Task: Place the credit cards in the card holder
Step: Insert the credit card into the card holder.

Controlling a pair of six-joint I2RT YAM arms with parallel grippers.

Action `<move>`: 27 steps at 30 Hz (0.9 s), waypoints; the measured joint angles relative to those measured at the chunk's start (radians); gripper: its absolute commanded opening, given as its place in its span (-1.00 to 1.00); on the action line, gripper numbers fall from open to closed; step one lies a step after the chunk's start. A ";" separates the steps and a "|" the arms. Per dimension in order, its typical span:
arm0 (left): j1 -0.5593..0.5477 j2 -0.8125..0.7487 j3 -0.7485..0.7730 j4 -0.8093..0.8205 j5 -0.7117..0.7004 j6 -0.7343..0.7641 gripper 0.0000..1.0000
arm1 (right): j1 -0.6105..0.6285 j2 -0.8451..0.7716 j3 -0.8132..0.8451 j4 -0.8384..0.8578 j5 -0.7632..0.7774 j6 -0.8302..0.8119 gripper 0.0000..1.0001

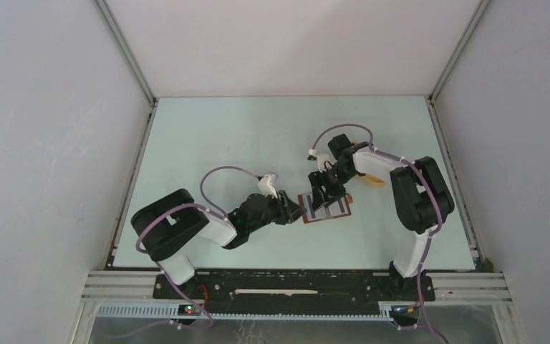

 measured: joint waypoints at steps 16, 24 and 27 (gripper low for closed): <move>0.000 0.039 0.000 0.085 0.031 -0.044 -0.26 | -0.010 -0.064 0.019 -0.042 0.029 -0.080 -0.33; 0.000 0.081 0.000 0.098 0.036 -0.053 -0.29 | -0.050 -0.037 0.033 -0.051 -0.006 -0.085 -0.85; 0.000 0.091 0.001 0.099 0.039 -0.054 -0.29 | -0.052 0.004 0.043 -0.050 -0.006 -0.085 -0.88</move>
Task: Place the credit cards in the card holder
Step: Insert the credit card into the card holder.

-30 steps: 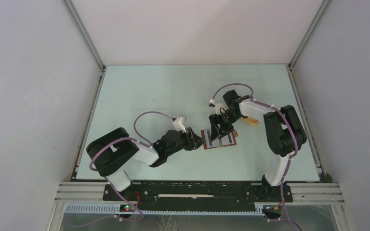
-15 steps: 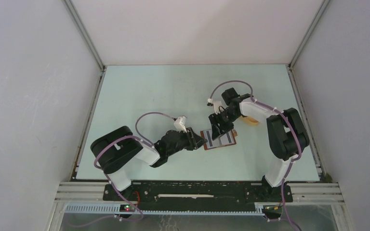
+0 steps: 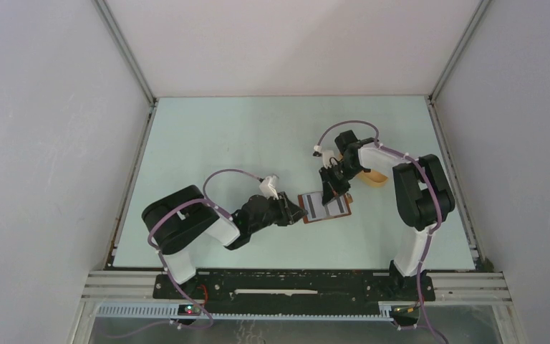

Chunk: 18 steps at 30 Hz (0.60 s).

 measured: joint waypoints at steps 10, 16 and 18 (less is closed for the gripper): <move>0.000 0.032 0.002 0.001 0.007 -0.001 -0.29 | -0.001 0.068 0.009 -0.008 0.002 0.002 -0.90; 0.000 0.034 0.015 0.002 0.015 -0.007 -0.29 | -0.004 0.082 0.014 -0.009 0.004 0.008 -0.90; 0.000 0.035 0.022 0.003 0.017 -0.007 -0.29 | -0.006 0.082 0.014 -0.010 0.004 0.008 -0.90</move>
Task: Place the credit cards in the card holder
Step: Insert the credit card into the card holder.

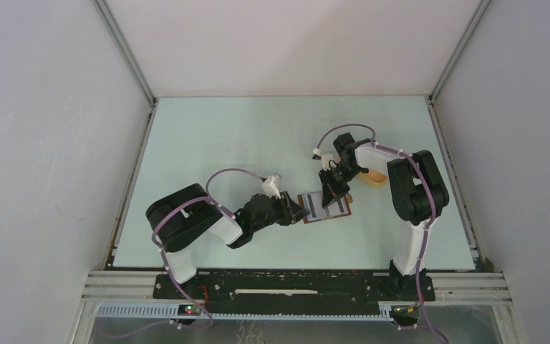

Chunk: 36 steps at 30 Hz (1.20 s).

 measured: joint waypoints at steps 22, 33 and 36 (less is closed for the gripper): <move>0.013 0.019 0.055 -0.050 -0.007 0.000 -0.21 | -0.015 0.024 0.015 -0.016 -0.021 0.003 -0.92; 0.012 0.025 0.089 -0.075 -0.008 0.000 -0.21 | -0.017 0.024 0.015 -0.017 -0.023 0.003 -0.91; 0.013 0.026 0.090 -0.087 -0.008 0.000 -0.21 | -0.017 0.024 0.015 -0.018 -0.023 0.003 -0.92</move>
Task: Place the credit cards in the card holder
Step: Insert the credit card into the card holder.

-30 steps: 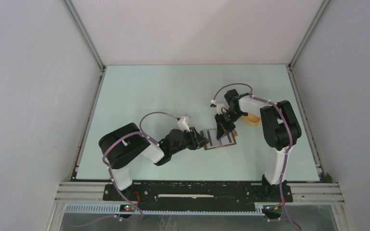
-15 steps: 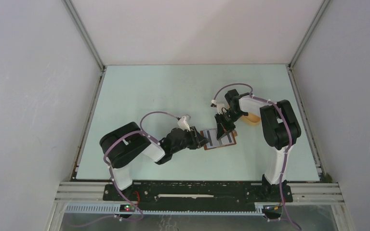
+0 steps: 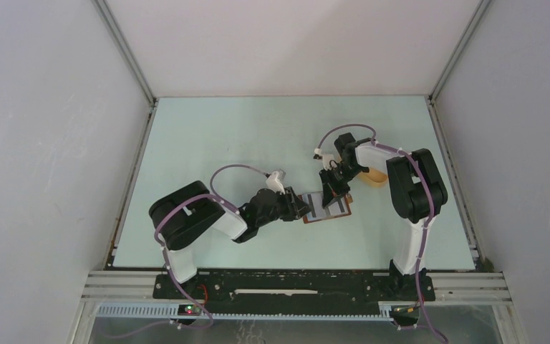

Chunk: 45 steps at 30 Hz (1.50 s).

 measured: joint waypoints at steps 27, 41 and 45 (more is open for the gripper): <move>0.000 0.036 0.046 -0.046 -0.006 -0.013 -0.20 | -0.005 0.000 0.001 -0.007 -0.005 -0.001 -0.86; 0.000 0.036 0.047 -0.056 -0.008 -0.035 -0.19 | -0.005 0.000 0.001 -0.011 -0.003 -0.001 -0.83; 0.000 0.036 0.047 -0.058 -0.008 -0.043 -0.18 | -0.005 0.000 0.001 -0.011 -0.002 0.000 -0.83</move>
